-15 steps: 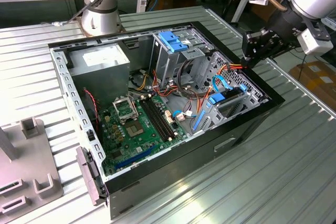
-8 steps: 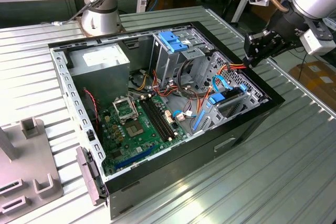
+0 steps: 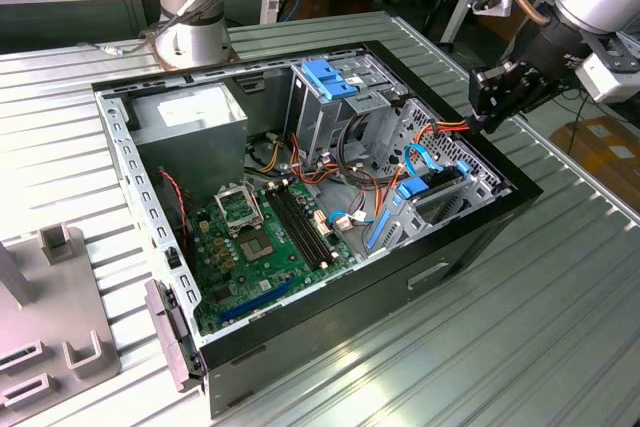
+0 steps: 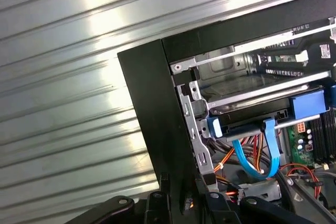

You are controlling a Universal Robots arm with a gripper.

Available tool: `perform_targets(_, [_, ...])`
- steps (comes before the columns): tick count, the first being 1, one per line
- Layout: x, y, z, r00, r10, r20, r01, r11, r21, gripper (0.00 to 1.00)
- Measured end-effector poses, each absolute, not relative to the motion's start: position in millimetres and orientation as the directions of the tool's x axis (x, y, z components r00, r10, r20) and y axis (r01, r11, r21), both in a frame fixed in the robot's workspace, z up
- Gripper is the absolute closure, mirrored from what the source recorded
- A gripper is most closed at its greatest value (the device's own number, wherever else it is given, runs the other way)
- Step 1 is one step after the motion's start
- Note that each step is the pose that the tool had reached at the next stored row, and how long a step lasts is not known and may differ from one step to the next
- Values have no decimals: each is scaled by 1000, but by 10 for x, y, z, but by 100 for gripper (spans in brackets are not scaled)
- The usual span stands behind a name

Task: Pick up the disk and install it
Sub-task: 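Insert the first disk wire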

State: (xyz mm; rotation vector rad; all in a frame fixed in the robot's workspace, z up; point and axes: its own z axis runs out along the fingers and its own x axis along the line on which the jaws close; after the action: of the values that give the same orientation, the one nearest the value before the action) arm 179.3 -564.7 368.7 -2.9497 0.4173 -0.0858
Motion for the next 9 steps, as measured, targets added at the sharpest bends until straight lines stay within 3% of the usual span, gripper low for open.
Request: perform_targets(9, [1785, -5646, 3687, 940, -339, 34, -329, -930, -167, 70])
